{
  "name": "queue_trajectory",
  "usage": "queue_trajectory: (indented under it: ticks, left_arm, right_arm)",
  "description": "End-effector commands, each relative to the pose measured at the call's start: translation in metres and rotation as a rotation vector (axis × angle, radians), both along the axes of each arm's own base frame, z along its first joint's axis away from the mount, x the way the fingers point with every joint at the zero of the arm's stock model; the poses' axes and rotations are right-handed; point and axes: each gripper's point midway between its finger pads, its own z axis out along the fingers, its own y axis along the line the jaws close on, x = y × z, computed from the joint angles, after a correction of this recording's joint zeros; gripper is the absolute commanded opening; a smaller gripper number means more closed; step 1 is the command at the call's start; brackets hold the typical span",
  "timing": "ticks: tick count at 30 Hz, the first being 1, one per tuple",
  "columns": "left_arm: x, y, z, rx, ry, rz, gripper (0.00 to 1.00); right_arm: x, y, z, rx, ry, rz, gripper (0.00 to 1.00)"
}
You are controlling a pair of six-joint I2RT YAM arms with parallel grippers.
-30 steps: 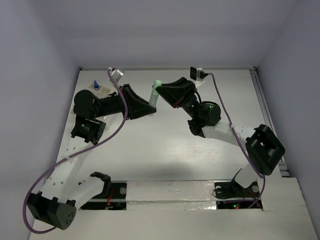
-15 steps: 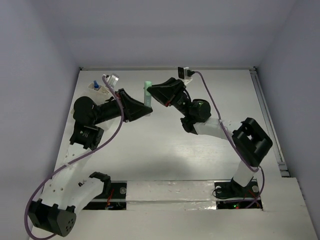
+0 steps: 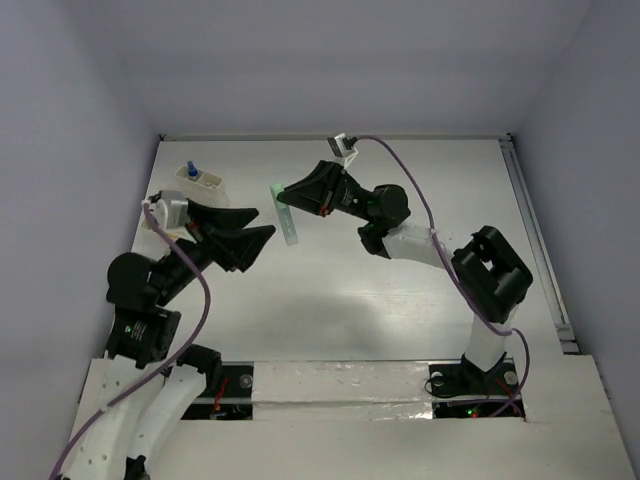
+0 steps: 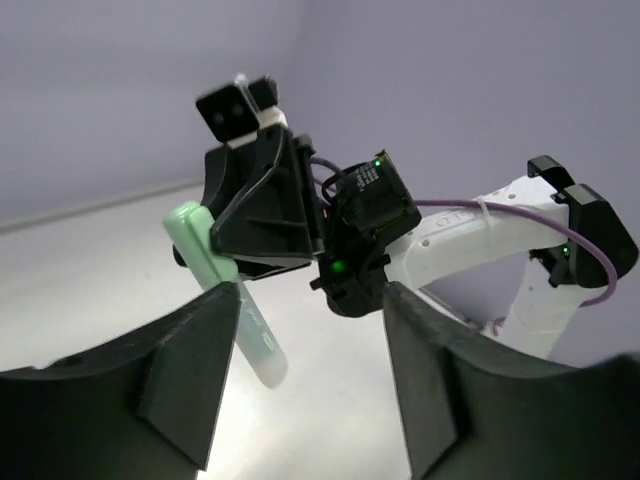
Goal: Sort the stationery into containers
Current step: Close the pen cap on the pen, then place the pen in the storage box.
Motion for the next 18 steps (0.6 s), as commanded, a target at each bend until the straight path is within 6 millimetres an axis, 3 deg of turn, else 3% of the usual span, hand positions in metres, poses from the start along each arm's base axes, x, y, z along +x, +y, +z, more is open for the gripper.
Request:
queue_trajectory:
  ticks: [1,2,4,6,8,9,10,12,13,14,15,16,18]
  left_arm:
    - [-0.005,0.026,0.013,0.026,-0.068,0.158,0.59]
    - [0.0,0.039,0.012,0.018,-0.047,0.244,0.66]
    - [-0.009,0.058,0.019,-0.004,-0.041,0.332,0.73]
    - [-0.021,0.076,0.036,-0.036,-0.087,0.409,0.97]
    - [-0.025,0.086,0.045,-0.054,-0.115,0.453,0.99]
    - [-0.027,0.089,0.048,-0.056,-0.125,0.469,0.99]
    - [-0.029,0.093,0.051,-0.064,-0.133,0.486,0.99]
    - [-0.024,0.104,0.05,-0.066,-0.133,0.553,0.99]
    - [-0.022,0.108,0.049,-0.069,-0.131,0.581,0.99]
    - [-0.017,0.119,0.048,-0.083,-0.121,0.643,0.99]
    - [-0.016,0.122,0.047,-0.088,-0.126,0.664,0.99]
    - [-0.015,0.125,0.047,-0.082,-0.136,0.68,0.99]
    - [-0.013,0.129,0.043,-0.085,-0.141,0.707,0.99]
  right_arm:
    - [-0.002,-0.014,0.017,0.094,-0.187,-0.022,0.0]
    - [0.004,-0.009,0.009,0.074,-0.186,-0.032,0.0]
    - [0.02,0.004,-0.005,0.006,-0.182,-0.077,0.0]
    - [0.037,0.017,-0.018,-0.034,-0.165,-0.098,0.0]
    - [0.043,0.028,-0.012,-0.015,-0.184,-0.1,0.0]
    - [0.05,0.04,-0.028,-0.034,-0.159,-0.093,0.0]
    - [0.052,0.048,-0.03,-0.031,-0.155,-0.094,0.0]
    - [0.053,0.068,-0.02,-0.017,-0.168,-0.086,0.0]
    - [0.062,0.082,-0.034,-0.032,-0.168,-0.109,0.0]
    - [0.064,0.091,-0.033,-0.032,-0.179,-0.119,0.0]
    - [0.065,0.101,-0.017,-0.017,-0.208,-0.13,0.0]
    - [0.069,0.12,-0.03,-0.032,-0.216,-0.153,0.0]
    - [0.074,0.14,-0.033,-0.055,-0.222,-0.166,0.0]
